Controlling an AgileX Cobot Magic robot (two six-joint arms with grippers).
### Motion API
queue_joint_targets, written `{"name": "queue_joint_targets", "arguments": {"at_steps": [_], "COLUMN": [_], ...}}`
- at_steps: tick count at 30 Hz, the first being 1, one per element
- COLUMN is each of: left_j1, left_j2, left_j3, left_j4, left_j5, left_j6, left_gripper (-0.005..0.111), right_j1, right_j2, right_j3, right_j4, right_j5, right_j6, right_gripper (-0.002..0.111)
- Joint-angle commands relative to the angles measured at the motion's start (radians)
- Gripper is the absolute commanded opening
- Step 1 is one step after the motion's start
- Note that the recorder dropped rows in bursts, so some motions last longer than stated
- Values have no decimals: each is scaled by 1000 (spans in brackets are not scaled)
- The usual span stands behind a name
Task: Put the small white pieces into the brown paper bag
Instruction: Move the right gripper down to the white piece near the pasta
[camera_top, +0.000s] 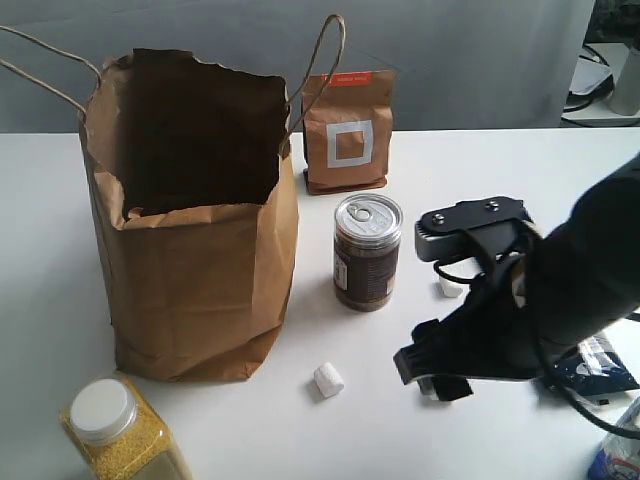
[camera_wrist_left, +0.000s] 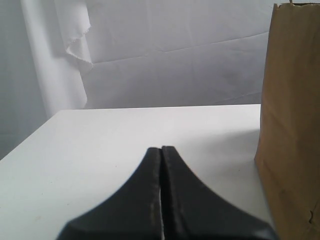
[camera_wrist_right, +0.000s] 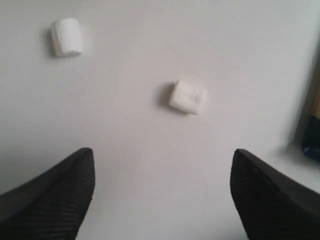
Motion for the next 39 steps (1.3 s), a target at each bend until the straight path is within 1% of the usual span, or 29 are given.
{"name": "queue_joint_targets", "arguments": {"at_steps": [1,11,17,19,22,35,36,39], "left_j1": [-8,-8,-8,-8,-8,-8,-8,-8], "left_j2": [-3,-3,-3,-3,-3,-3,-3,-3], "left_j3": [4,4,4,4,4,4,4,4], "left_j4": [4,4,4,4,4,4,4,4], "left_j5": [-5,-5,-5,-5,-5,-5,-5,-5], "left_j6": [-4,-4,-4,-4,-4,-4,-4,-4], "left_gripper": [0,0,0,0,0,0,0,0], "right_j1": [2,-11,-37,-44,-58,-60,-60,-55], "right_j2": [92,285,336,341,343,343,341,318], "right_j3": [-15,-15,-15,-15,-15,-15,-15,-15], "right_j4": [-37,-57,-73,-76,-76,-80,-76,-67], "right_j5": [-108,-226,-252,-258,-264,-222,-219,-208], "right_j6": [9,29,37,37,37,37,37,37], "right_gripper": [71,71,71,69,59,3,0,0]}}
